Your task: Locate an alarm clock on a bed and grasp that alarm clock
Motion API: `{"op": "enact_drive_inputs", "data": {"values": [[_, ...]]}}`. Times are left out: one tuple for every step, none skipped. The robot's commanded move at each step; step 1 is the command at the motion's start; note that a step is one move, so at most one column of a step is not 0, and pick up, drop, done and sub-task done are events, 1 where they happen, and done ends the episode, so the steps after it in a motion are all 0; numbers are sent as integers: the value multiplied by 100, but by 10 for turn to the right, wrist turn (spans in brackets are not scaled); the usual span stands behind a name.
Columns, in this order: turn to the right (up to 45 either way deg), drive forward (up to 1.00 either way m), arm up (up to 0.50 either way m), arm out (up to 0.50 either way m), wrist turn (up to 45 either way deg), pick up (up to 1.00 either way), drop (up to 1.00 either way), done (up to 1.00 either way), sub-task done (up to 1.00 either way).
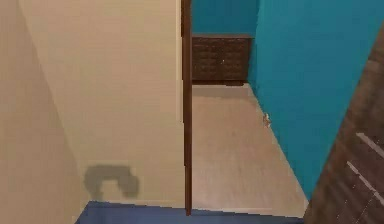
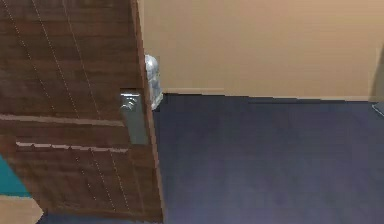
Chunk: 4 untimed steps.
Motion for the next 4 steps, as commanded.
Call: {"op": "enact_drive_inputs", "data": {"values": [[0,60,0,0,0,0,0,0,0],[390,0,0,0,0,0,0,0,0],[0,55,0,0,0,0,0,0,0],[-270,0,0,0,0,0,0,0,0]]}}
